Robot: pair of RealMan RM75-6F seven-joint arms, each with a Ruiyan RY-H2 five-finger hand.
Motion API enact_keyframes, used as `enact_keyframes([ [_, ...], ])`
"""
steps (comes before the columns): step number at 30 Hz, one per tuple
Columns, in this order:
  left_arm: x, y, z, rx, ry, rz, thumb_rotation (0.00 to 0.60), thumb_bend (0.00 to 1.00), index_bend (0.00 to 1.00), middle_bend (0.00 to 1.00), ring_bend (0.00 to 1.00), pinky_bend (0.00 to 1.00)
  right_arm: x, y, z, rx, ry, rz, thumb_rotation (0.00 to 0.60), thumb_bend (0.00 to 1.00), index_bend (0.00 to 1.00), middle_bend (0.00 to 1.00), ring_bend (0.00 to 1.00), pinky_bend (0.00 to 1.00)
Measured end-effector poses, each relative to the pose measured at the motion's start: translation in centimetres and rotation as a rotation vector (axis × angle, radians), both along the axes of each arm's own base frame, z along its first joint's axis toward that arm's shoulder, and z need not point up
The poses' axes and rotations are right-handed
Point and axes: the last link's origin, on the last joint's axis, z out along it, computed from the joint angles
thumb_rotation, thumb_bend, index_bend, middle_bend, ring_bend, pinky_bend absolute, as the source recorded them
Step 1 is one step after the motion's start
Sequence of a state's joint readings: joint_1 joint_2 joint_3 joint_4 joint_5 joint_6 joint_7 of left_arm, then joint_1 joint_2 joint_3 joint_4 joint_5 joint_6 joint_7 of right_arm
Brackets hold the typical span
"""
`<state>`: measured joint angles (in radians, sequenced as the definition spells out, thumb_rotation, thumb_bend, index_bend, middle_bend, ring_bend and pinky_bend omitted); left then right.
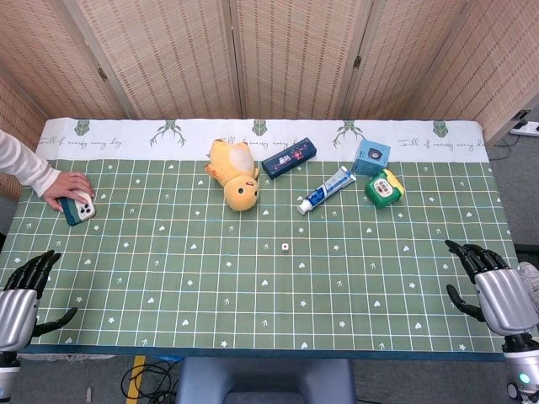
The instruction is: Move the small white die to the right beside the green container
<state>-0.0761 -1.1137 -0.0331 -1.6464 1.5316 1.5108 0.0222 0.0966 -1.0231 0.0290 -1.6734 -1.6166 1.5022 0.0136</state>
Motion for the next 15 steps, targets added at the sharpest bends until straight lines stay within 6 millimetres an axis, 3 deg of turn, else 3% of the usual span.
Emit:
enact_keyframes([
  [15,0.1,0.0,0.0,0.001,-0.007,-0.005,0.600,0.20,0.10,0.10,0.11,0.18,1.3,-1.2,-1.3,0.047,-0.002,0.057,0.600,0.29,0.14,0.33,0.25,0.31],
])
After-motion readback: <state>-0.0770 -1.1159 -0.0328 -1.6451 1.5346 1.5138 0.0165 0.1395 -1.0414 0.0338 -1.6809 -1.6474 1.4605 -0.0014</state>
